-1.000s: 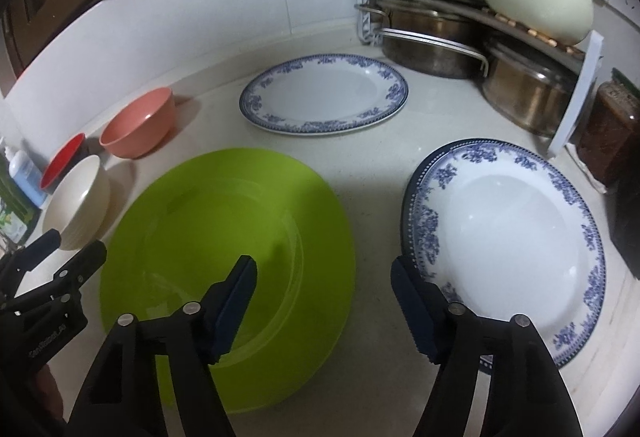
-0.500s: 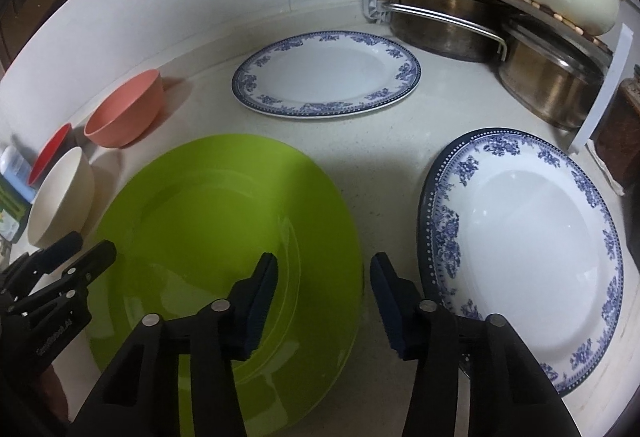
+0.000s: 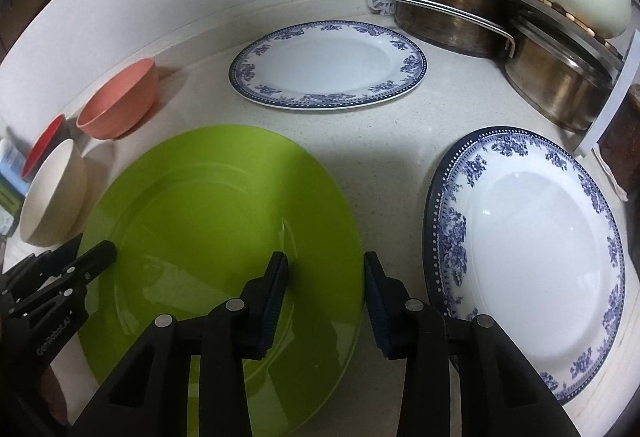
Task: Organize plates and bowls
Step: 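Close the left gripper on the green plate rim while the right gripper also clamps it, then lift the green plate with both grippers and carry it toward the sink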
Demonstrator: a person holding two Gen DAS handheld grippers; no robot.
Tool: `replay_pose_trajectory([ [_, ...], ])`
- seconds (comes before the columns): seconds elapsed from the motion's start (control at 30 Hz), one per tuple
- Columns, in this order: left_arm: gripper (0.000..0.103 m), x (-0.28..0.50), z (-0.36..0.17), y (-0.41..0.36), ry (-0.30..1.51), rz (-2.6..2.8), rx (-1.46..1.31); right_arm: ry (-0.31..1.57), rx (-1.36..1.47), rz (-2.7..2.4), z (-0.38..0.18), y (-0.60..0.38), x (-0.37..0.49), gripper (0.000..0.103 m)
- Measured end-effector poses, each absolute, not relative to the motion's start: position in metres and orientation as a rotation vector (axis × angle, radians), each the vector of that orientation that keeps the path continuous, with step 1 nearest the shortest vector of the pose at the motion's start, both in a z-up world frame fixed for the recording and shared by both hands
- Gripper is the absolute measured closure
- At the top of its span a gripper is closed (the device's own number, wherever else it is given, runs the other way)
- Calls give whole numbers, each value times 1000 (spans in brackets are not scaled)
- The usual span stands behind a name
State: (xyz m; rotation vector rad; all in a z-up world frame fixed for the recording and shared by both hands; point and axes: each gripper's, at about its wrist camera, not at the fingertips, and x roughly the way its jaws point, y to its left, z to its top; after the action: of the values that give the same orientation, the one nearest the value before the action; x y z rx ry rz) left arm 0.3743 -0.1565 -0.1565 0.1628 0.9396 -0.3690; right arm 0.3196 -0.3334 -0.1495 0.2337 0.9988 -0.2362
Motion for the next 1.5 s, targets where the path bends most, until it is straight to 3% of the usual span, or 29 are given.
replay_pose_trajectory([
  [0.77,66,327,-114,-120,877,-362,161,1006,209,-239,-103,-309,279,64],
  [1.5,66,255,-79,-10,825,-68,79,1003,146,8,-67,-214,255,64],
])
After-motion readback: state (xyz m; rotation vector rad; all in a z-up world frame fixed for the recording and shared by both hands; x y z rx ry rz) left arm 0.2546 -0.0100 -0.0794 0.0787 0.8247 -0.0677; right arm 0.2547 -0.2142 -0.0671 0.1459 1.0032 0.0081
